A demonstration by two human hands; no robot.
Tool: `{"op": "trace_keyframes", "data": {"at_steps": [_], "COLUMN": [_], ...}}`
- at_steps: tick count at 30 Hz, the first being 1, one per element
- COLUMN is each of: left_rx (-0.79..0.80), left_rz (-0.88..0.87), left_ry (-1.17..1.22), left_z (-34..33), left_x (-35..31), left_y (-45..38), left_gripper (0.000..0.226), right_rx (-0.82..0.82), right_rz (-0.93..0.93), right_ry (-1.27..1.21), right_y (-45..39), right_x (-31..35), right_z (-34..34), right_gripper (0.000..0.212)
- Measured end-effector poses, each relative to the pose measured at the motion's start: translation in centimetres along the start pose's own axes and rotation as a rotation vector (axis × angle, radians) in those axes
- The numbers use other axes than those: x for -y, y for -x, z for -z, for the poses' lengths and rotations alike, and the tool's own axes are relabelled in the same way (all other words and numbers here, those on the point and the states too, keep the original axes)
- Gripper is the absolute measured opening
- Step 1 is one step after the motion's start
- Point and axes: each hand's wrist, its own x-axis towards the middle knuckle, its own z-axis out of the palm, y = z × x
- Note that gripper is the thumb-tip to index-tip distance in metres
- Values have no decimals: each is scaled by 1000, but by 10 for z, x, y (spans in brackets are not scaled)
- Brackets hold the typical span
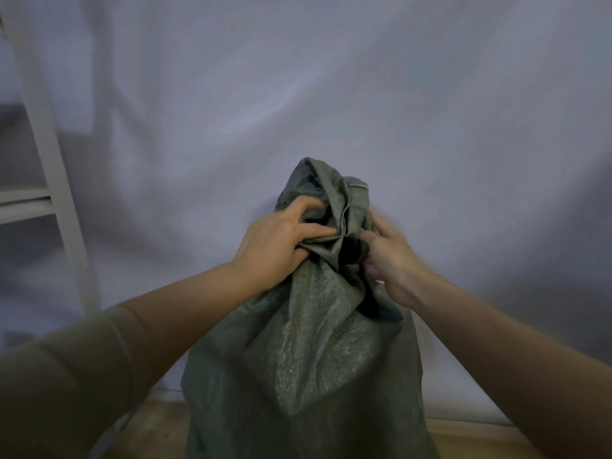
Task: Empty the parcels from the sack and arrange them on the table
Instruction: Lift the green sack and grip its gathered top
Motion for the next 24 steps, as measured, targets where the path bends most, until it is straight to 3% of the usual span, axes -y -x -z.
{"op": "trace_keyframes", "data": {"at_steps": [3,7,11,13,15,17,19,21,24], "left_rx": [-48,-16,27,141,251,201,152,144,152], "left_rz": [-153,-324,-296,-203,-42,66,209,402,638], "left_ry": [-122,-196,-340,-427,-458,-445,-330,-146,70], "left_z": [5,19,31,32,32,27,23,20,18], "left_x": [-1,-2,-5,-6,-8,-7,-6,-2,0], "left_y": [-11,-20,-36,-40,-37,-29,-20,-13,-10], "left_gripper": [34,36,64,72,49,21,21,30,24], "right_rx": [91,131,167,179,181,117,100,316,608], "right_rz": [-28,-21,0,10,15,33,54,-37,-158], "right_ry": [-21,170,250,236,230,279,439,624,969], "right_y": [0,1,6,5,6,6,8,14,25], "right_x": [5,10,16,18,17,15,15,16,20], "right_z": [0,5,0,-1,0,9,25,43,53], "right_gripper": [34,31,20,22,29,33,31,45,77]}}
